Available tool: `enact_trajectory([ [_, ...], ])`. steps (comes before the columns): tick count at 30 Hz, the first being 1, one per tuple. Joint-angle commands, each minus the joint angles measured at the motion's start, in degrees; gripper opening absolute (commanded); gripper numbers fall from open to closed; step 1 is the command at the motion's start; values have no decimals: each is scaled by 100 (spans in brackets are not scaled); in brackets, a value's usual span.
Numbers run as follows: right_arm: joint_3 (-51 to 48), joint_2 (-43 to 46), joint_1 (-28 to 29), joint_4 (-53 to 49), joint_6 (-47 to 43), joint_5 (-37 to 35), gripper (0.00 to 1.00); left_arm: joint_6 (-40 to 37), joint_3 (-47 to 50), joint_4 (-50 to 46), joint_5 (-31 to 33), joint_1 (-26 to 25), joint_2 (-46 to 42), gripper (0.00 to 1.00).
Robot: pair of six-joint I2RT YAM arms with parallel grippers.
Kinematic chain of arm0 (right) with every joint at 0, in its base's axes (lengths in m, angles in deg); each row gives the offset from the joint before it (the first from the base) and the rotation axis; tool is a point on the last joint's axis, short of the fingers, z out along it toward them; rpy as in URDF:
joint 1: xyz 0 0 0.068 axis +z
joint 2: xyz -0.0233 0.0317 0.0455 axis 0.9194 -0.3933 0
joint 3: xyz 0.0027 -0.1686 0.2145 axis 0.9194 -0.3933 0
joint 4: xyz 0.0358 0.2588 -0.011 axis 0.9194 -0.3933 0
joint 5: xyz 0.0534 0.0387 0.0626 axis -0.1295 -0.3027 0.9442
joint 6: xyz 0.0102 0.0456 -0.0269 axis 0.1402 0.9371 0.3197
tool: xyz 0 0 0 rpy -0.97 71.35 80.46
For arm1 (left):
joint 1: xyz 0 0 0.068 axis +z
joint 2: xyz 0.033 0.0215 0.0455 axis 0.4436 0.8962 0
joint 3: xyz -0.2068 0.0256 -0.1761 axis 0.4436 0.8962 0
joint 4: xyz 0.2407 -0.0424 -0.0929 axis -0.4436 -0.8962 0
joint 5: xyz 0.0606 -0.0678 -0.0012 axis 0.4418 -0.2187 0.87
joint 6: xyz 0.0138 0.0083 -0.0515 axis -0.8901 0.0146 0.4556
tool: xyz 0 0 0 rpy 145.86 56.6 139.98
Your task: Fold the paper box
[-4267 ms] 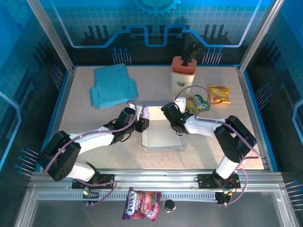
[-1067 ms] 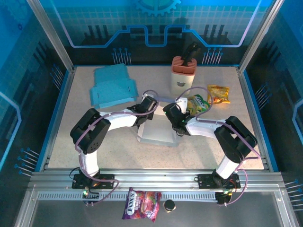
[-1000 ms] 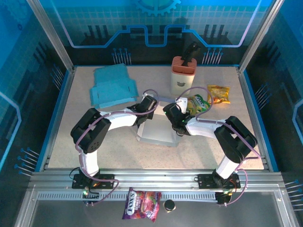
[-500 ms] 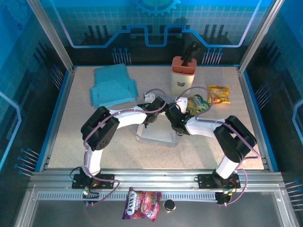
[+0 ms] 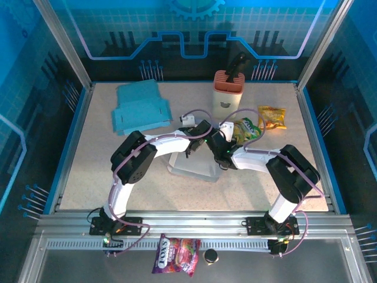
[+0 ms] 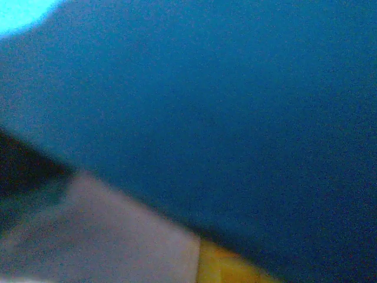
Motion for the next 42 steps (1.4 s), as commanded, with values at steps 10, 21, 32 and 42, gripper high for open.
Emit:
enact_trajectory([
  [10, -224, -165, -32, -508, 80, 526, 0, -496, 422, 354, -252, -196, -289, 24],
  [21, 206, -417, -40, -1187, 464, 450, 0, -1473, 1909, 1388, -2125, 77, -1911, 57],
  [32, 233, -447, -46, -1204, 454, 475, 0, -2094, 3003, 2113, -4260, 665, -3015, 61],
  [42, 901, -530, -109, -2553, 1084, 638, 0, -787, 3189, 1373, -3574, 1800, -4581, 54],
])
